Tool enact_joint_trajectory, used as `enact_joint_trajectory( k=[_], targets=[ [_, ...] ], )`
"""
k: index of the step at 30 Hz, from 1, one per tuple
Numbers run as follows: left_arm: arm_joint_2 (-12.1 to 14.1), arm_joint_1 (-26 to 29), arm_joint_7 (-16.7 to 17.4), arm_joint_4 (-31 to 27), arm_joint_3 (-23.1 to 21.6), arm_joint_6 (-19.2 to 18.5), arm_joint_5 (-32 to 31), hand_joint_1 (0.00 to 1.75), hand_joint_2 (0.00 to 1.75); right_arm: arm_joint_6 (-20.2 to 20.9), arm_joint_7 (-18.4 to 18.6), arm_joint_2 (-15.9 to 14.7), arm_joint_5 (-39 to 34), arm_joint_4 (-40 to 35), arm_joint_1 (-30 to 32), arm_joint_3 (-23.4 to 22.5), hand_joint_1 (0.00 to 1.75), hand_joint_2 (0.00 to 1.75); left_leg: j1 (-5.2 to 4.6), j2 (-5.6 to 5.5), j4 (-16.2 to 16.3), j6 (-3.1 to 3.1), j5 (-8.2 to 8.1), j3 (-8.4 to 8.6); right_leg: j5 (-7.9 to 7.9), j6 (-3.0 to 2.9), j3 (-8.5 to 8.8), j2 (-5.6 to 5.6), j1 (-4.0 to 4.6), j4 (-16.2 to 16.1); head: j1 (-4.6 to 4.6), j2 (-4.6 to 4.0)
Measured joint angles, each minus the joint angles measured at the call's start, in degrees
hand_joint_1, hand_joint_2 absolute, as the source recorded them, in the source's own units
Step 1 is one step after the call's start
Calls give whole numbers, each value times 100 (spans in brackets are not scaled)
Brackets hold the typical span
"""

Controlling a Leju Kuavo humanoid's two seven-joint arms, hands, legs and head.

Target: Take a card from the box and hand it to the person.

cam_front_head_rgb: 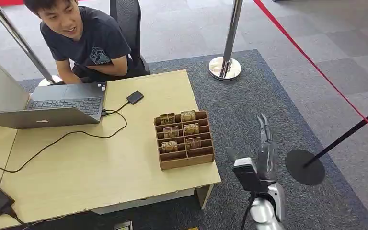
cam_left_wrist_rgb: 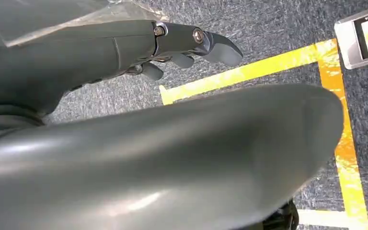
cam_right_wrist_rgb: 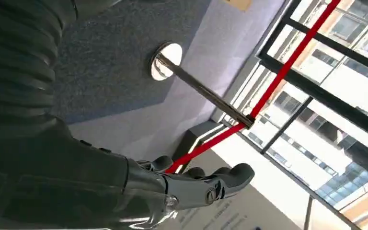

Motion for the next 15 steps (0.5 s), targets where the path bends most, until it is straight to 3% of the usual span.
enact_joint_trajectory(
  k=[7, 15],
  targets=[
    [9, 2, -2, 0, 0, -18, -15, 0, 0, -464, 502, -343, 975, 225, -200, 396, 0, 175, 0, 0, 0, 0, 0, -1, 0, 0, -1, 0, 0, 0, -2, 0],
    [35, 3, -9, 0, 0, -52, -55, 0, 0, -709, 1137, -676, 1944, 416, -460, 816, 0, 175, 0, 0, 0, 0, 0, -1, 0, 0, -2, 0, 0, 0, 0, 0]
  ],
)
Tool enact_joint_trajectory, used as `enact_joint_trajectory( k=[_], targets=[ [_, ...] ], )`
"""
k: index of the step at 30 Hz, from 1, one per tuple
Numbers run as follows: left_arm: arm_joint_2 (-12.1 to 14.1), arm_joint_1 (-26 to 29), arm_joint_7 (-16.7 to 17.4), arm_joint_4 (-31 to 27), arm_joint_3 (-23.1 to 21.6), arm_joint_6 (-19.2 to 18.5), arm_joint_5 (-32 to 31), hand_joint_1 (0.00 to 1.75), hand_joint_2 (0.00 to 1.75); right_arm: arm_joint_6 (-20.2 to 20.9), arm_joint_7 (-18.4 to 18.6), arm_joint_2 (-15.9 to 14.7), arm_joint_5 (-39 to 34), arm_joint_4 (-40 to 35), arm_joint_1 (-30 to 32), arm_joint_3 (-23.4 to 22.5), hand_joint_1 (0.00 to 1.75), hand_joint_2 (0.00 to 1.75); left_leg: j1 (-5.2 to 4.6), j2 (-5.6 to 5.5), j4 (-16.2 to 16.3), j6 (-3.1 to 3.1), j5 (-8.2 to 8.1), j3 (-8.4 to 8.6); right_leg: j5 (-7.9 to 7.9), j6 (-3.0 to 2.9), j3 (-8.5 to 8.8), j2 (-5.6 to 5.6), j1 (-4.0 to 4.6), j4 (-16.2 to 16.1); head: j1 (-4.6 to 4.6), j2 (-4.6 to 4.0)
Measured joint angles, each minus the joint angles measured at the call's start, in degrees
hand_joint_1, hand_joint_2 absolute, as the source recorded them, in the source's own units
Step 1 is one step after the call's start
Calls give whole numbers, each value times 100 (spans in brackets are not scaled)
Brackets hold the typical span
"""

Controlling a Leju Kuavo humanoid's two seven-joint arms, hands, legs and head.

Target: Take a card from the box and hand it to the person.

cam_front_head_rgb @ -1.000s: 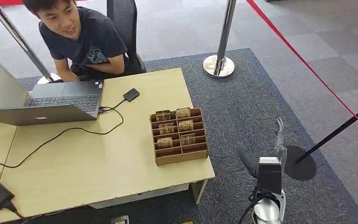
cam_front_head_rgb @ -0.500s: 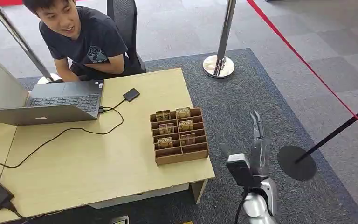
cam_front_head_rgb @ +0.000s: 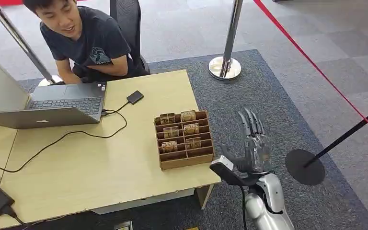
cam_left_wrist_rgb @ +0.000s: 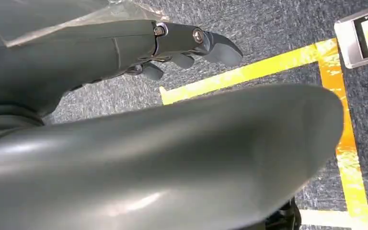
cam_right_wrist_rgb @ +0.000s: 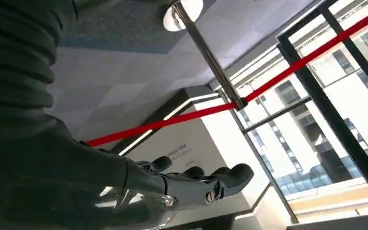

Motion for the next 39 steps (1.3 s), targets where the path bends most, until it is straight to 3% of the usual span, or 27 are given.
enact_joint_trajectory(
  k=[13, 19, 28, 39],
  targets=[
    [17, 2, -13, 0, 0, -9, -72, 0, 0, -149, 867, -282, 1357, 398, -595, 839, 0, 175, 0, 0, 0, 0, 0, -2, 0, 0, -1, 0, 0, 2, 0, 0],
    [22, 3, -13, 0, 2, -9, -63, 0, 0, 5, 926, -332, 1374, 564, -908, 1213, 0, 175, 0, 0, 0, 0, 0, -2, 0, 0, -2, 0, 0, 2, -2, 0],
    [24, 9, 2, 0, 9, -9, -46, 0, 0, 559, 977, -332, 1269, 885, -1266, 1630, 0, 175, 0, -1, 0, 0, 0, -6, 0, 0, -4, 0, 0, 2, 0, 0],
    [24, 9, 9, 0, 46, 2, -31, 0, 0, 835, 1088, -288, 1049, 1123, -1533, 1963, 0, 175, 0, -1, 0, 0, 0, -11, 0, 0, -10, 0, 0, 3, 0, 0]
  ],
)
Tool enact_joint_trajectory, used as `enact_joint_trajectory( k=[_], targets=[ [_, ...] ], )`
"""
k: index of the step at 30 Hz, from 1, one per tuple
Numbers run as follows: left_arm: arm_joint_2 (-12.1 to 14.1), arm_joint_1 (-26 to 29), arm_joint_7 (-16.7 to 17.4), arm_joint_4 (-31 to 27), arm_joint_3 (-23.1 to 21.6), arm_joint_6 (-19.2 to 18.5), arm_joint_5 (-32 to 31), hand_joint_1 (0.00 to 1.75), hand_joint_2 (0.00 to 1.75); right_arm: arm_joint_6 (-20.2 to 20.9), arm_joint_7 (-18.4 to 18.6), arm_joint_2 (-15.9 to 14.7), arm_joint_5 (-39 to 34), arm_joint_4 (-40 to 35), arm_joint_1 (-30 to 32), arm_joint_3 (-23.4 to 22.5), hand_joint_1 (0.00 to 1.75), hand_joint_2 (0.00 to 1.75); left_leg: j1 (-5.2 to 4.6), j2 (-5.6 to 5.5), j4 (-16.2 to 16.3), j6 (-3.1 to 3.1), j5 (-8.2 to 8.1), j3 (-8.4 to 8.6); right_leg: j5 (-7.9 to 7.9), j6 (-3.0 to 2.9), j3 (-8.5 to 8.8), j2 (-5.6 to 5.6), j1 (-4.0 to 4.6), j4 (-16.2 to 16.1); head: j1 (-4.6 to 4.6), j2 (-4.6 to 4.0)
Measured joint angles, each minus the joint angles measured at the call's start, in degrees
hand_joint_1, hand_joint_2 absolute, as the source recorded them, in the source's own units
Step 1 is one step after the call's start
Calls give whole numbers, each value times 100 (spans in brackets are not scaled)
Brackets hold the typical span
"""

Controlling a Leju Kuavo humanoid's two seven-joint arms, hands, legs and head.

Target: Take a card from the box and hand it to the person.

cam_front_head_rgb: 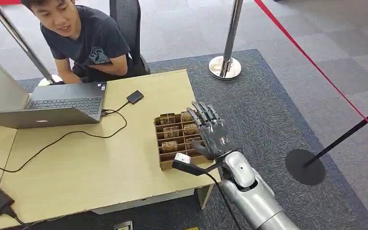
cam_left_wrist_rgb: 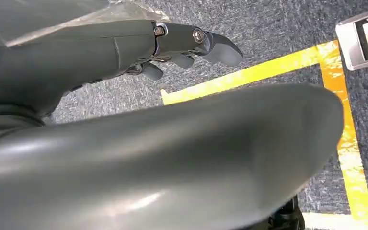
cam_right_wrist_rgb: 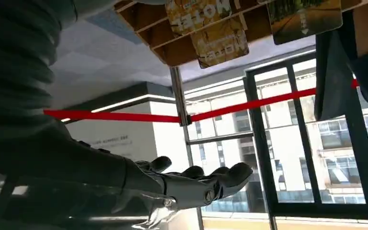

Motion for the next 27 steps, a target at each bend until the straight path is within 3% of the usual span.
enact_joint_trajectory(
  k=[11, 12, 13, 14, 15, 16, 18, 19, 20, 21, 23, 24, 27],
  targets=[
    [0, 1, -2, 0, 17, 0, -33, 0, 0, 39, 125, 13, -59, 122, -19, 100, 3, 175, 0, 0, 0, 0, 0, -5, 0, 0, -6, 0, 0, 0, -2, 0],
    [0, 2, -2, 0, 17, 0, -35, 0, 0, 44, 133, 13, -59, 129, -18, 103, 10, 175, 0, 0, 0, 0, 0, -5, 0, 0, -7, 0, 0, 0, 0, 0],
    [0, 2, -2, 0, 17, 0, -35, 0, 0, 44, 138, 13, -59, 129, -18, 103, 63, 175, 0, 0, 0, 0, 0, -6, 0, 0, -7, 0, 0, 0, -2, 0],
    [0, 2, -2, 0, 20, 0, -35, 0, 0, 44, 142, 13, -59, 129, -18, 103, 63, 175, 0, 1, 0, 0, 0, -6, 0, 0, -8, 0, 0, 0, -2, 0],
    [0, 2, -2, 0, 20, 0, -35, 0, 0, 44, 144, 13, -59, 129, -18, 103, 79, 175, 0, 0, 0, 0, 0, -6, 0, 0, -8, 0, 0, 0, -2, 0],
    [0, 3, -2, 0, 22, 0, -37, 0, 0, 44, 144, 13, -59, 129, -18, 103, 49, 175, 0, 0, 0, 0, 0, -7, 0, 0, -8, 0, 0, 0, -2, 0],
    [2, 4, -2, 0, 28, 0, -39, 0, 0, 44, 144, 13, -59, 129, -16, 103, 45, 175, 0, 0, 0, 0, 0, -7, 0, 0, -9, 0, 0, 0, 0, 0],
    [2, 4, -2, 0, 35, 0, -42, 0, 0, 44, 144, 13, -59, 129, -14, 103, 63, 175, 0, 1, 0, 0, 0, -7, 0, 0, -10, 0, 0, 0, 0, 0],
    [2, 4, -2, 0, 44, 0, -44, 0, 0, 44, 144, 13, -57, 129, -10, 103, 52, 175, 0, 1, 0, 0, 0, -8, 0, 0, -11, 0, 0, 0, 0, 0],
    [2, 4, -2, 0, 50, 0, -50, 0, 0, 44, 151, 11, -54, 124, -5, 103, 24, 175, 0, 1, 0, 0, 0, -8, 0, 0, -10, 0, 0, 0, 0, 0],
    [2, 4, -2, 0, 55, -4, -55, 0, 0, 46, 172, 11, -50, 122, 6, 103, 28, 175, 0, 1, 0, 0, 0, -9, 0, 0, -11, 0, 0, 0, 0, 0],
    [2, 4, -2, 0, 55, -4, -59, 0, 0, 48, 179, 11, -48, 122, 10, 103, 45, 175, 0, 1, 0, 0, 0, -9, 0, 0, -11, 0, 0, 0, 0, 0],
    [2, 4, -2, 0, 57, -7, -61, 0, 0, 55, 186, 9, -48, 120, 18, 103, 49, 175, 0, 1, 0, 0, 0, -9, 0, 0, -12, 0, 0, 0, -2, 0]
  ],
)
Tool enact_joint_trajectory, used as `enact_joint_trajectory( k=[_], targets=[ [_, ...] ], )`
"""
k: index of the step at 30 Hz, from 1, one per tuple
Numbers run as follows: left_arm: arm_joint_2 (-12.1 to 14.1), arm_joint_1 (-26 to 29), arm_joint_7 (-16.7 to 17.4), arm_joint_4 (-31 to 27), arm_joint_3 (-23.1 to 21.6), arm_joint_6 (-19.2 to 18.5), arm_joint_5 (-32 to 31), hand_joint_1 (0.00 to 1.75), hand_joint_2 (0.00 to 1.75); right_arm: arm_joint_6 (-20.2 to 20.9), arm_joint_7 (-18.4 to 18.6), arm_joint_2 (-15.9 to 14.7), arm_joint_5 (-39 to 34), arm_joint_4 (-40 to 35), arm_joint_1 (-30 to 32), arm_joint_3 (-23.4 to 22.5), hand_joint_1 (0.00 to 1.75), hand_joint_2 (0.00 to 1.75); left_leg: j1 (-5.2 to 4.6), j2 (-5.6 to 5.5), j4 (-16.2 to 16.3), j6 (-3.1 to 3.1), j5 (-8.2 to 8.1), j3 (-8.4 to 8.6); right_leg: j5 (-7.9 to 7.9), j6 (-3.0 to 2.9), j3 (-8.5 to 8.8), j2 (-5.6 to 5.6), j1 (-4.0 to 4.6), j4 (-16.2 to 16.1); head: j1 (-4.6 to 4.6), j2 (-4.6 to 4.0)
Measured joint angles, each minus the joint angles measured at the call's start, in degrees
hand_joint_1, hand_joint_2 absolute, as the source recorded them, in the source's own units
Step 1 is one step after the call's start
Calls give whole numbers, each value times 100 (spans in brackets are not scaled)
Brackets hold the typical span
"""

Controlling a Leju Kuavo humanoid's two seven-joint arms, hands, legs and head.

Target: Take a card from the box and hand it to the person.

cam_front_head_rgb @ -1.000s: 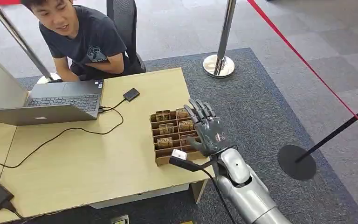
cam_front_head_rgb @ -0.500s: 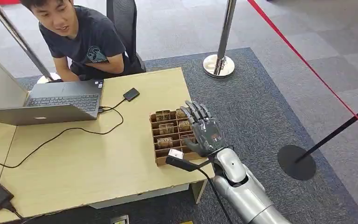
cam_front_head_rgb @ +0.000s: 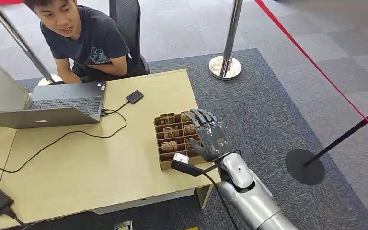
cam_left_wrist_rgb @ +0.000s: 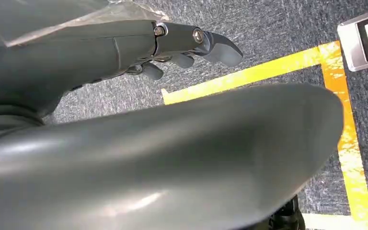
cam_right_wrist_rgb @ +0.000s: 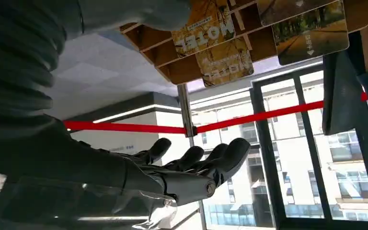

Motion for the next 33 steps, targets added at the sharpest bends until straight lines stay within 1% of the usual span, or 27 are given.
enact_joint_trajectory(
  k=[4, 9, 10, 11, 12, 13, 14, 15, 16, 17, 19, 22, 23, 24, 25, 26, 27, 28, 29, 30, 31, 32, 33],
  targets=[
    [0, 1, 0, 0, 0, -2, -7, 0, 0, 4, 11, -9, 11, -22, 22, 0, 59, 175, 0, 0, 0, 0, 0, 0, 0, 0, -1, 0, 0, 0, 0, 0],
    [0, 3, 0, 0, 0, -2, -33, 0, 0, 17, 33, -35, 17, -61, 51, 0, 61, 175, 0, 0, 0, 0, 0, -1, 0, 0, -1, 0, 0, 0, 2, 0],
    [0, 2, 0, 0, 0, -2, -40, 0, 0, 17, 44, -37, 18, -66, 54, 0, 127, 175, 0, 1, 0, 0, 0, -1, 0, 0, -1, 0, 0, 0, 2, 0],
    [0, 2, 0, 0, 0, -2, -42, 0, 0, 17, 46, -44, 17, -74, 59, 0, 126, 175, 0, 0, 0, 0, 0, -1, 0, 0, -1, 0, 0, 0, 2, 0],
    [0, 3, 0, 0, 0, -2, -42, 0, 0, 17, 46, -50, 18, -81, 61, 0, 141, 175, 0, 0, 0, 0, 0, -1, 0, 0, -1, 0, 0, 0, 2, 0],
    [0, 3, 0, 0, 0, -2, -44, 0, 0, 20, 46, -52, 17, -81, 66, 0, 140, 175, 0, 0, 0, 0, 0, -1, 0, 0, -1, 0, 0, 0, 2, 0],
    [0, 3, 0, 0, 0, -2, -50, 0, 0, 24, 46, -55, 17, -83, 75, 0, 131, 175, 0, 0, 0, 0, 0, -1, 0, 0, -1, 0, 0, 0, 2, 0],
    [0, 3, 0, 0, 0, -4, -55, 0, 0, 26, 46, -55, 20, -85, 86, 0, 129, 175, 0, 0, 0, 0, 0, -1, 0, 0, -1, 0, 0, 0, 2, 0],
    [0, 2, 0, 0, 0, -4, -57, 0, 0, 46, 46, -55, 28, -96, 98, 0, 113, 175, 0, 0, 0, 0, 0, -1, 0, 0, -1, 0, 0, 0, 0, 0],
    [0, 2, 0, 0, 0, -4, -59, 0, 0, 52, 46, -55, 35, -109, 109, 0, 87, 175, 0, 0, 0, 0, 0, -1, 0, 0, -1, 0, 0, 0, 0, 0],
    [0, 2, 2, 0, 0, -4, -59, 0, 0, 76, 46, -55, 35, -109, 118, 0, 103, 175, 0, 0, 0, 0, 0, -1, 0, 0, -2, 0, 0, 0, 0, 0],
    [0, 2, 2, 0, 7, -9, -68, 0, 0, 120, 46, -55, 33, -98, 121, 0, 103, 175, 0, 0, 0, 0, 0, -1, 0, 0, -2, 0, 0, 0, 0, 0],
    [0, 2, 2, 0, 9, -9, -75, 0, 0, 131, 46, -55, 29, -81, 120, 0, 99, 175, 0, 0, 0, 0, 0, -1, 0, 0, -1, 0, 0, 0, 0, 0],
    [0, 2, 2, 0, 13, -9, -77, 0, 0, 138, 46, -55, 17, -59, 121, 0, 99, 175, 0, 0, 0, 0, 0, -1, 0, 0, -2, 0, 0, 0, 0, 0],
    [0, 2, 2, 0, 15, -9, -77, 0, 0, 138, 46, -55, 17, -28, 121, 0, 96, 175, 0, 0, 0, 0, 0, -2, 0, 0, -2, 0, 0, 0, 0, 0],
    [0, 2, 2, 0, 20, -9, -77, 0, 0, 133, 46, -55, 11, 0, 120, 0, 84, 175, 0, 0, 0, 0, 0, -2, 0, 0, -1, 0, 0, 0, 2, 0],
    [0, 2, 4, 0, 24, -9, -79, 0, 0, 125, 46, -55, -4, 35, 120, 0, 79, 175, 0, 0, 0, 0, 0, -2, 0, 0, -1, 0, 0, 0, 2, 0],
    [-2, 2, 2, 0, 28, -9, -81, 0, 0, 116, 46, -55, -9, 66, 119, 0, 99, 175, 0, 0, 0, 0, 0, -2, 0, 0, -1, 0, 0, 0, 2, 0],
    [-2, 2, 4, 0, 37, -9, -88, 0, 0, 109, 46, -52, -15, 107, 118, 0, 93, 175, 0, 0, 0, 0, 0, -2, 0, 0, -1, 0, 0, 0, 0, 0],
    [-2, 2, 2, 0, 42, -9, -92, 0, 0, 107, 46, -52, -20, 144, 118, 0, 93, 175, 0, 0, 0, 0, 0, -2, 0, 0, -1, 0, 0, 0, 2, 0],
    [-2, 2, 2, 0, 42, -9, -92, 0, 0, 107, 46, -52, -24, 171, 117, 0, 80, 175, 0, 0, 0, 0, 0, -2, 0, 0, -1, 0, 0, 0, 2, 0],
    [-2, 2, 2, 0, 44, -9, -92, 0, 0, 107, 46, -52, -31, 201, 116, 0, 91, 175, 0, 0, 0, 0, 0, -2, 0, 0, -1, 0, 0, 0, 2, 0],
    [-2, 2, 4, 0, 44, -9, -92, 0, 0, 105, 44, -52, -35, 234, 113, 0, 87, 175, 0, 0, 0, 0, 0, -2, 0, 0, -1, 0, 0, 0, 2, 0]
  ],
)
